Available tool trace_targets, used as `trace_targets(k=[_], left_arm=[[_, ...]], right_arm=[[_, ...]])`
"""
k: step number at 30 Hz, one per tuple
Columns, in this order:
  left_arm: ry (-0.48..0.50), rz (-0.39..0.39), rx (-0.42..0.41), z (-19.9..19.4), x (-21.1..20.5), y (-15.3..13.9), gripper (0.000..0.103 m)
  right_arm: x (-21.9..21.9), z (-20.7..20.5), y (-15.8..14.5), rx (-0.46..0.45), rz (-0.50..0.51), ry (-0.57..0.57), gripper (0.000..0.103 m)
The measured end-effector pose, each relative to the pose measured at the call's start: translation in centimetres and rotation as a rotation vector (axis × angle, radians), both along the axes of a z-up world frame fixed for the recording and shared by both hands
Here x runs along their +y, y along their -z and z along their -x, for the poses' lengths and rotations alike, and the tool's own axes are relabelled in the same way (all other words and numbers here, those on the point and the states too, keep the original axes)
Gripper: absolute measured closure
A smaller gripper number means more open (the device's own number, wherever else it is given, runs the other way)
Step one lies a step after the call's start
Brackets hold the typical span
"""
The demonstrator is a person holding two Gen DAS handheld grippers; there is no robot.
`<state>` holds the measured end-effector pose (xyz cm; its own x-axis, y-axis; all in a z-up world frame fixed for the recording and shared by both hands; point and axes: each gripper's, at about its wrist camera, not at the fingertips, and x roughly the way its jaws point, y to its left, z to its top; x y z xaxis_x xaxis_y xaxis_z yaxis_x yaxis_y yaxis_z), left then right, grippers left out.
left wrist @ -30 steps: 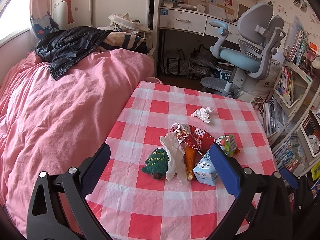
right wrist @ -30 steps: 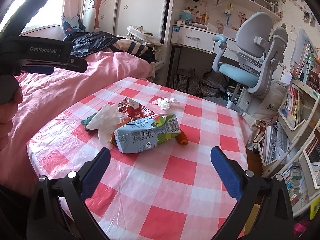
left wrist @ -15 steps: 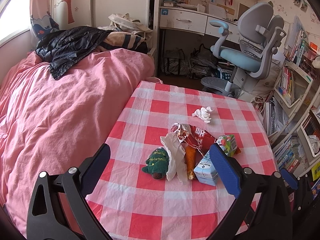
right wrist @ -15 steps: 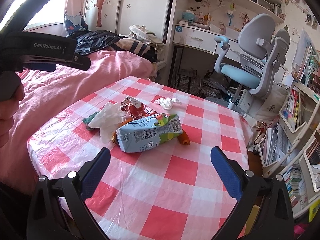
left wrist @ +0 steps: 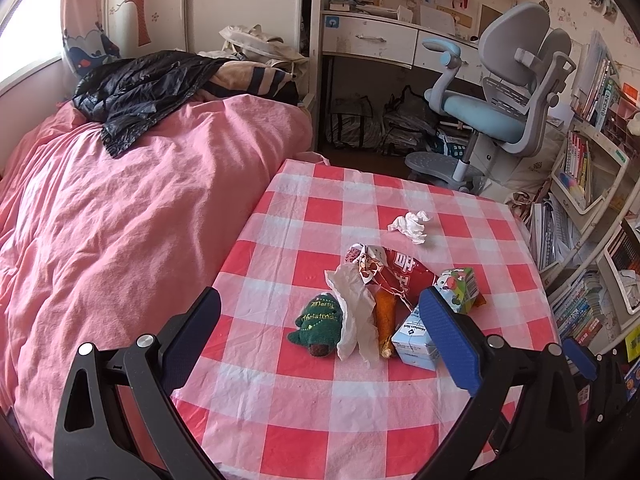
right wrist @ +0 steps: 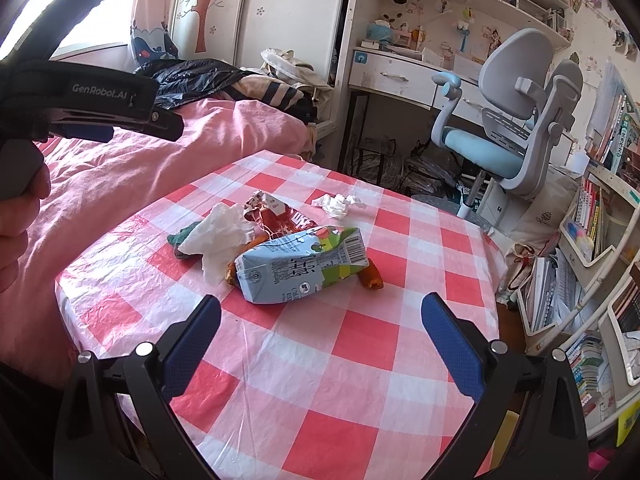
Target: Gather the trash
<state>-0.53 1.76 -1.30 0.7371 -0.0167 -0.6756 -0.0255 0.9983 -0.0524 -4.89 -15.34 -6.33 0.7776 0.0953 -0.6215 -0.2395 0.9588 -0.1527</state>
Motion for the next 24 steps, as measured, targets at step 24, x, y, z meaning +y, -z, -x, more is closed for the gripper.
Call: trace_targets(k=[24], left_arm=[[0.009, -0.001, 0.021, 0.4, 0.3, 0.4, 0.007]], right_arm=[[0.2, 0.1, -0.2, -0.014, -0.019, -0.019, 0.006]])
